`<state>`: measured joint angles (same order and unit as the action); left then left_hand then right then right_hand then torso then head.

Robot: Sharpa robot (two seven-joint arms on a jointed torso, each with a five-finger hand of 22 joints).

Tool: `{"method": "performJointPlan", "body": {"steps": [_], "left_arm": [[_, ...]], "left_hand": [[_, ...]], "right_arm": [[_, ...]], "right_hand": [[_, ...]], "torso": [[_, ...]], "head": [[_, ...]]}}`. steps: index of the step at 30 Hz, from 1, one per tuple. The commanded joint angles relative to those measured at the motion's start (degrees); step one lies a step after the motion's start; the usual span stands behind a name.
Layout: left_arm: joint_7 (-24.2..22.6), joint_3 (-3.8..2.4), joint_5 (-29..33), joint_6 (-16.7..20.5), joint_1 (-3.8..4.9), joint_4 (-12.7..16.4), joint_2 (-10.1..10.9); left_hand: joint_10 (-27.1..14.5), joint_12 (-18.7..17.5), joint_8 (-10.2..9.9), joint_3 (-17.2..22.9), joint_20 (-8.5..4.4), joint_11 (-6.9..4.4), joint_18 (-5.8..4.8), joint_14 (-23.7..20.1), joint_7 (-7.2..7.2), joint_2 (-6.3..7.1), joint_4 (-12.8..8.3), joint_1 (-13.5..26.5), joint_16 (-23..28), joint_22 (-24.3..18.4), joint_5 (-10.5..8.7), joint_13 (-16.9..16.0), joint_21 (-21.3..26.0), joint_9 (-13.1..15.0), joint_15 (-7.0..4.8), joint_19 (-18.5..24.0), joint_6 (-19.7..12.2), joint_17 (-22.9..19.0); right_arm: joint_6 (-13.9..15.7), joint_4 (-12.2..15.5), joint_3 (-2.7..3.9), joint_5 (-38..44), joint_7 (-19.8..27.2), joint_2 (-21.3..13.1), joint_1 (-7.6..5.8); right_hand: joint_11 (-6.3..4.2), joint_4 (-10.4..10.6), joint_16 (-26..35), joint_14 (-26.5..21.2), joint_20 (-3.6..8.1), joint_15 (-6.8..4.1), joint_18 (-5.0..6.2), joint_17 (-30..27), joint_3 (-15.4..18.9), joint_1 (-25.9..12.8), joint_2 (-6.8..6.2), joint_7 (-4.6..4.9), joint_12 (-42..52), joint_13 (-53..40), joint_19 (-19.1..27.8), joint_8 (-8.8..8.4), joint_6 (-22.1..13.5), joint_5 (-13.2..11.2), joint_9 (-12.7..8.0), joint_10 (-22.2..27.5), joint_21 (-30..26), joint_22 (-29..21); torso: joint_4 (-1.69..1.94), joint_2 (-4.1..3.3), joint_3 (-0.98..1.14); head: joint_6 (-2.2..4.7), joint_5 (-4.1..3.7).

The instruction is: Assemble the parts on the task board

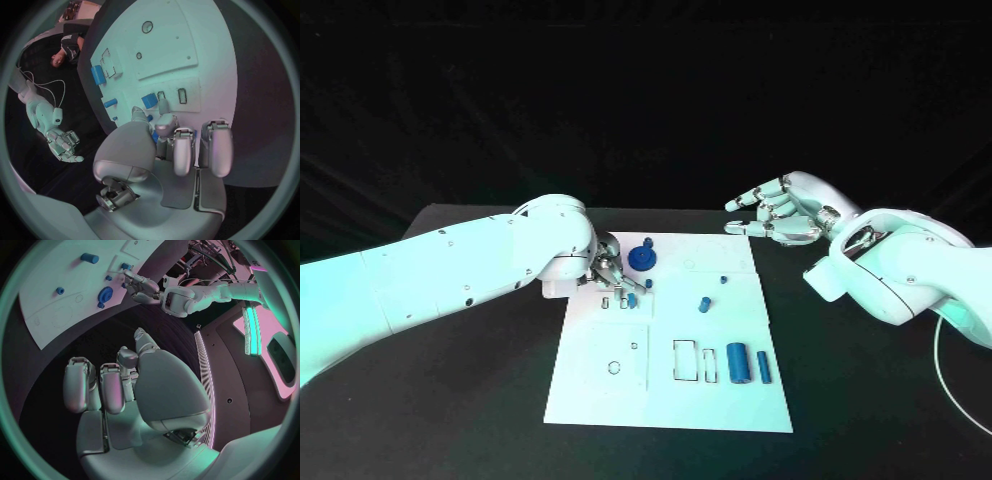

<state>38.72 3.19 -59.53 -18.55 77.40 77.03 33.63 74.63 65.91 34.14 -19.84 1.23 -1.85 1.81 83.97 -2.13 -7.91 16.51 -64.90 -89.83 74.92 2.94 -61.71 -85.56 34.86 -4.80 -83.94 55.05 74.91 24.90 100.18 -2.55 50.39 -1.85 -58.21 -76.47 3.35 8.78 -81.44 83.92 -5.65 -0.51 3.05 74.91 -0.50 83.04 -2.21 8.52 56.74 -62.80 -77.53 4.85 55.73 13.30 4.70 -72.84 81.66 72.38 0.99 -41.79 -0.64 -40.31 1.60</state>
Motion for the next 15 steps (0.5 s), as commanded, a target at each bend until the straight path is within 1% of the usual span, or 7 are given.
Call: {"method": "performJointPlan", "body": {"steps": [1,15], "left_arm": [[0.17,0.00,0.15,-1.09,-0.04,-0.10,-0.30],[0.16,0.01,0.63,-1.28,-0.08,-0.20,-0.97]], "left_hand": [[0.45,0.28,0.23,0.15,-0.31,0.08,-0.33,6.03,-0.04,-0.27,-0.28,-0.50,-0.17,7.86,-0.19,-0.10,-0.24,0.17,-0.40,-3.64,-0.40,15.09],[0.45,0.42,0.51,0.59,-0.27,0.09,-0.36,6.03,-0.05,-0.84,-0.56,-1.79,-0.17,8.07,-0.17,-0.26,-0.34,0.91,-0.37,-3.69,-0.72,15.09]], "right_arm": [[-1.06,-0.03,-0.01,0.36,-0.21,0.12,0.00],[-1.63,-0.15,-0.03,0.46,-0.29,0.45,0.00]], "right_hand": [[0.05,0.21,0.34,2.89,0.01,-0.25,1.05,1.11,-0.17,-0.28,0.08,0.02,-0.18,0.05,0.31,-0.22,0.33,0.07,0.01,0.35,-0.22,-0.05],[0.02,0.15,0.38,2.89,0.02,-0.27,1.05,1.09,-0.26,-0.21,0.18,0.00,-0.27,0.15,0.30,-0.23,0.35,0.14,0.00,0.36,-0.24,-0.06]], "torso": [[0.01,-0.05,0.01],[-0.01,-0.08,0.04]], "head": [[-0.03,0.04],[-0.16,0.03]]}}
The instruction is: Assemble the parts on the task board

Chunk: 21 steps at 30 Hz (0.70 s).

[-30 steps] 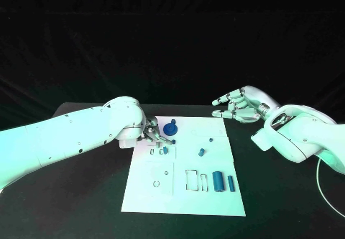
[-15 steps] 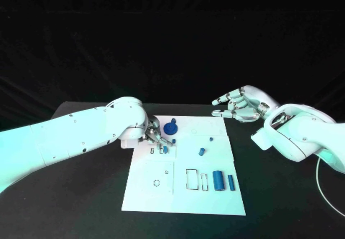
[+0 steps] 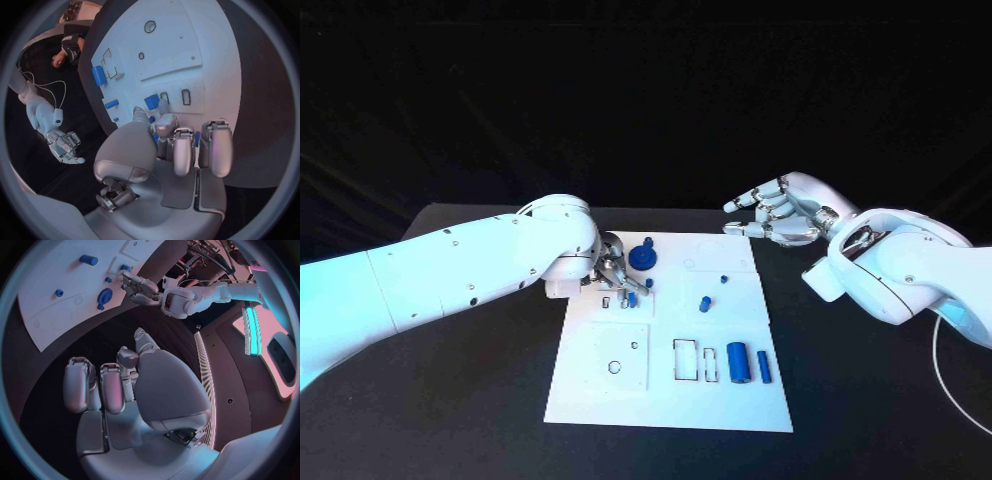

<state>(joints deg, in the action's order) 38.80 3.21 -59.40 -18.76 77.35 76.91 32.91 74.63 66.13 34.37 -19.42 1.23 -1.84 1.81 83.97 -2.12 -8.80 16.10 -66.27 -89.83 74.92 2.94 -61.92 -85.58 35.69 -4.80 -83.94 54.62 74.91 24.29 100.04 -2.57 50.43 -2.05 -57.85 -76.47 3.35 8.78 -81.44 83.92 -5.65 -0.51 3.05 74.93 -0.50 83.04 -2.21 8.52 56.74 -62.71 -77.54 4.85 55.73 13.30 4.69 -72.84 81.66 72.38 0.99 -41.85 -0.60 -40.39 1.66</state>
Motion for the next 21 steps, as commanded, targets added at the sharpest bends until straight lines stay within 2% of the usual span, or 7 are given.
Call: {"method": "performJointPlan", "body": {"steps": [1,21], "left_arm": [[0.08,-0.01,0.60,-1.15,-0.07,-0.15,-0.37],[0.03,0.02,1.34,-1.25,-0.35,-0.28,-0.56]], "left_hand": [[0.46,0.22,0.30,0.22,-0.27,0.09,-0.36,6.03,-0.06,0.00,-0.16,-0.53,-0.17,8.08,-0.17,-0.08,-0.33,0.15,-0.37,-3.69,-0.32,15.09],[0.43,0.39,0.69,1.95,-0.23,0.10,-0.41,6.03,-0.06,-0.84,-1.27,-3.60,-0.17,8.39,-0.15,-0.27,-0.47,1.50,-0.36,-3.75,-0.83,15.09]], "right_arm": [[-1.11,-0.04,-0.01,0.42,-0.09,0.13,0.00],[-1.80,-0.39,-0.03,0.43,-0.13,0.44,0.00]], "right_hand": [[0.02,0.15,0.38,2.89,0.02,-0.27,1.05,1.07,-0.26,-0.21,0.18,0.00,-0.27,0.05,0.30,-0.23,0.35,0.14,0.01,0.36,-0.25,-0.06],[0.02,0.15,0.38,2.89,0.02,-0.27,1.05,1.07,-0.26,-0.21,0.18,0.00,-0.27,0.05,0.30,-0.23,0.35,0.14,0.01,0.36,-0.25,-0.06]], "torso": [[-0.06,-0.03,-0.01],[0.03,-0.02,0.01]], "head": [[-0.09,-0.04],[-0.47,-0.18]]}}
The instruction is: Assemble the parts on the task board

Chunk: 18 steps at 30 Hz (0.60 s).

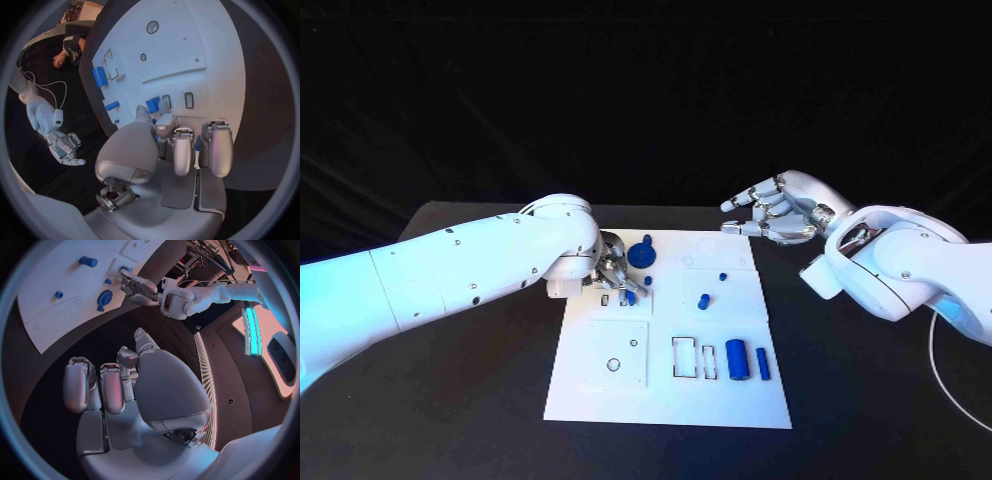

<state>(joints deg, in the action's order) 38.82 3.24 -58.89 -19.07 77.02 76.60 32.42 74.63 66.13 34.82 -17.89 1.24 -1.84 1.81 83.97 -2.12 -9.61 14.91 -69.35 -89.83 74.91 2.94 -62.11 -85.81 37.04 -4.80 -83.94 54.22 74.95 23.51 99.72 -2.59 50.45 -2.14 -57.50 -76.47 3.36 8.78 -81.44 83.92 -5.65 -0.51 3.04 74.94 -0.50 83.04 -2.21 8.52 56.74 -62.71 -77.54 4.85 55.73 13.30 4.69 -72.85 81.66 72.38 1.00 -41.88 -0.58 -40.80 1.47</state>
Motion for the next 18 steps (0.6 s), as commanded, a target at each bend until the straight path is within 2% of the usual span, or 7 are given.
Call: {"method": "performJointPlan", "body": {"steps": [1,7,10,12,14,16,18], "left_arm": [[0.01,-0.01,0.95,-0.91,-0.03,0.04,-0.08],[-0.09,-0.02,2.15,-0.14,-0.05,0.14,-0.06],[-0.19,-0.02,2.92,0.42,-0.06,0.19,0.00],[-0.26,-0.03,3.35,0.89,-0.07,0.23,0.07],[-0.35,-0.04,3.60,1.38,-0.08,0.27,0.17],[-0.44,-0.05,3.89,1.97,-0.11,0.33,0.33],[-0.53,-0.09,4.21,2.46,-0.16,0.47,0.60]], "left_hand": [[0.42,0.38,0.27,0.89,-0.23,0.09,-0.40,6.03,-0.06,-0.28,-0.42,-1.17,-0.17,8.40,-0.15,-0.08,-0.24,0.31,-0.37,-3.75,-0.50,15.05],[-0.02,-0.04,-0.17,6.58,-0.45,-0.42,-0.37,6.03,0.47,-2.68,-5.20,-8.94,-0.17,8.33,-0.05,0.20,-0.16,0.96,-0.73,-3.68,-1.69,15.05],[-1.27,-1.41,-1.72,12.15,-0.79,-0.53,-0.32,6.03,0.40,-3.12,-10.10,-16.00,-0.17,8.14,2.55,1.07,-0.01,0.57,-0.99,-3.57,-3.58,15.05],[-1.60,-2.16,-2.51,15.31,-0.50,-0.05,-0.33,6.03,-0.21,-1.96,-10.99,-16.47,-0.17,8.09,3.13,1.65,0.06,0.38,-0.57,-3.52,-3.75,15.05],[-1.69,-2.94,-3.65,21.63,-0.34,0.25,-0.24,6.03,-1.14,0.68,-11.35,-15.15,-0.17,8.07,3.24,2.27,0.13,0.22,0.03,-3.47,-3.63,15.05],[-1.66,-3.20,-3.89,26.39,-0.11,0.36,-0.25,6.03,-0.65,2.63,-11.35,-13.75,-0.17,8.05,3.27,2.57,0.18,0.44,0.27,-3.45,-3.29,15.05],[-1.40,-3.30,-4.04,36.70,0.29,0.23,-0.28,6.03,-0.96,7.02,-11.10,-10.02,-0.17,8.12,3.12,2.78,0.20,1.20,0.26,-3.45,-2.93,15.05]], "right_arm": [[-1.05,-0.09,-0.01,0.41,-0.05,0.11,0.00],[-1.29,-0.28,-0.04,0.37,-0.09,0.26,0.00],[-1.42,-0.39,-0.05,0.33,-0.11,0.35,0.01],[-1.50,-0.47,-0.05,0.32,-0.14,0.39,0.01],[-1.56,-0.55,-0.06,0.31,-0.16,0.44,0.01],[-1.66,-0.64,-0.06,0.31,-0.19,0.50,0.01],[-1.77,-0.73,-0.07,0.30,-0.21,0.57,0.01]], "right_hand": [[0.02,0.15,0.39,2.89,0.02,-0.27,1.05,1.06,-0.26,-0.21,0.18,0.00,-0.27,0.05,0.30,-0.23,0.35,0.14,0.02,0.37,-0.24,-0.06],[0.00,0.10,0.45,2.89,0.04,-0.29,1.07,1.00,-0.32,-0.16,0.24,0.00,-0.34,0.14,0.35,-0.23,0.37,0.27,0.01,0.37,-0.31,-0.15],[0.00,0.10,0.45,2.89,0.04,-0.29,1.07,1.00,-0.32,-0.16,0.24,0.00,-0.34,0.14,0.35,-0.23,0.37,0.27,0.01,0.37,-0.31,-0.15],[0.00,0.10,0.45,2.89,0.04,-0.29,1.07,1.00,-0.32,-0.16,0.24,0.00,-0.34,0.14,0.35,-0.23,0.37,0.27,0.01,0.37,-0.31,-0.15],[0.00,0.09,0.50,2.88,0.04,-0.29,1.09,0.94,-0.33,-0.16,0.24,0.00,-0.42,0.21,0.42,-0.23,0.38,0.30,0.01,0.40,-0.37,-0.26],[0.00,0.09,0.50,2.88,0.04,-0.29,1.09,0.94,-0.33,-0.16,0.24,0.00,-0.42,0.21,0.42,-0.23,0.38,0.30,0.01,0.40,-0.37,-0.26],[0.00,0.09,0.50,2.88,0.04,-0.29,1.09,0.93,-0.33,-0.16,0.24,0.00,-0.43,0.22,0.43,-0.23,0.38,0.30,0.01,0.41,-0.37,-0.27]], "torso": [[0.02,0.01,-0.01],[-0.02,0.00,-0.03],[-0.01,0.01,-0.02],[-0.02,-0.02,-0.02],[-0.01,-0.04,-0.02],[-0.01,-0.01,0.00],[-0.01,0.01,0.01]], "head": [[-0.10,0.02],[-0.24,-0.01],[-0.31,-0.03],[-0.38,-0.02],[-0.45,-0.06],[-0.47,-0.05],[-0.54,-0.03]]}}
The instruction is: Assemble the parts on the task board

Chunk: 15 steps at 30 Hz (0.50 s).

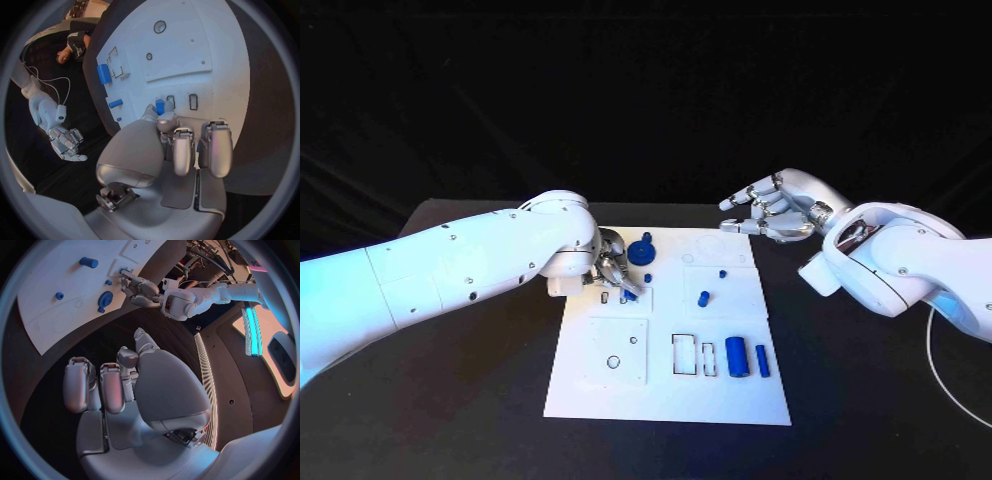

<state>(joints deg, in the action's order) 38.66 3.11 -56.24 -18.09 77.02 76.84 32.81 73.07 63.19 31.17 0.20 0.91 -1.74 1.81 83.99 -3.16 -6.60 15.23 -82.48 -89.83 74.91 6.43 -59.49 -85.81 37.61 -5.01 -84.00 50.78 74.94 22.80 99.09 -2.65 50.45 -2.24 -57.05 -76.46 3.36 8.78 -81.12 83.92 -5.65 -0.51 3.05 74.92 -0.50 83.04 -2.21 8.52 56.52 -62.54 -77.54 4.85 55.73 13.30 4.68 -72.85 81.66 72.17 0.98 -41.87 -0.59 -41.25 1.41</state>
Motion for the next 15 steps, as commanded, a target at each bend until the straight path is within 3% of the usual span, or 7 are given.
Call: {"method": "performJointPlan", "body": {"steps": [1,2,8,15], "left_arm": [[-0.41,0.01,1.68,1.71,-0.19,0.37,0.40],[-0.44,-0.04,1.77,1.97,-0.21,0.56,0.64],[-0.73,-0.27,1.98,5.03,-0.29,1.97,2.36],[-0.97,-0.33,1.11,8.01,-0.64,3.63,4.11]], "left_hand": [[0.61,-0.19,-0.09,32.57,0.96,-0.64,-0.33,6.01,-0.28,9.62,-11.28,8.35,-0.17,8.21,-0.58,0.23,0.24,2.04,0.90,-3.40,0.87,15.06],[0.70,-0.13,0.21,33.39,0.70,0.54,-0.27,6.01,0.03,10.09,-11.27,9.22,-0.17,8.21,-0.82,0.23,0.25,2.40,0.48,-3.40,1.01,15.06],[1.05,0.24,1.16,38.23,0.66,0.53,-0.28,6.01,0.14,11.34,-12.43,12.14,-0.17,8.32,-1.01,0.05,0.25,4.10,0.37,-3.45,0.73,15.06],[1.32,0.58,1.53,39.49,0.64,0.48,-0.33,6.01,0.20,11.58,-12.85,13.02,-0.17,8.56,-1.07,-0.21,0.12,4.68,0.31,-3.55,0.71,15.06]], "right_arm": [[-1.13,-0.15,-0.01,0.29,-0.12,0.15,0.01],[-1.20,-0.20,-0.02,0.27,-0.12,0.19,0.01],[-1.50,-0.63,-0.07,0.11,-0.05,0.55,0.06],[-1.80,-1.10,-0.14,-0.08,0.07,0.87,0.15]], "right_hand": [[-0.01,0.09,0.21,2.87,0.05,-0.29,1.10,0.90,-0.33,-0.16,0.24,0.00,-0.27,0.11,0.47,-0.24,0.38,0.31,0.02,0.44,-0.41,-0.12],[-0.01,0.09,0.21,2.87,0.05,-0.29,1.10,0.90,-0.33,-0.16,0.24,0.00,-0.27,0.11,0.47,-0.24,0.38,0.31,0.02,0.44,-0.41,-0.12],[0.00,0.08,0.27,2.85,0.05,-0.29,1.13,0.81,-0.32,-0.18,0.23,0.00,-0.35,0.18,0.56,-0.24,0.38,0.32,0.02,0.48,-0.48,-0.25],[0.00,0.10,0.32,2.83,0.05,-0.29,1.16,0.75,-0.31,-0.22,0.22,0.00,-0.44,0.26,0.63,-0.25,0.37,0.34,0.02,0.53,-0.53,-0.35]], "torso": [[0.02,0.01,0.03],[0.03,0.00,0.04],[0.14,0.01,0.10],[0.06,-0.01,0.08]], "head": [[-0.09,0.03],[-0.10,0.03],[-0.17,0.14],[-0.21,0.30]]}}
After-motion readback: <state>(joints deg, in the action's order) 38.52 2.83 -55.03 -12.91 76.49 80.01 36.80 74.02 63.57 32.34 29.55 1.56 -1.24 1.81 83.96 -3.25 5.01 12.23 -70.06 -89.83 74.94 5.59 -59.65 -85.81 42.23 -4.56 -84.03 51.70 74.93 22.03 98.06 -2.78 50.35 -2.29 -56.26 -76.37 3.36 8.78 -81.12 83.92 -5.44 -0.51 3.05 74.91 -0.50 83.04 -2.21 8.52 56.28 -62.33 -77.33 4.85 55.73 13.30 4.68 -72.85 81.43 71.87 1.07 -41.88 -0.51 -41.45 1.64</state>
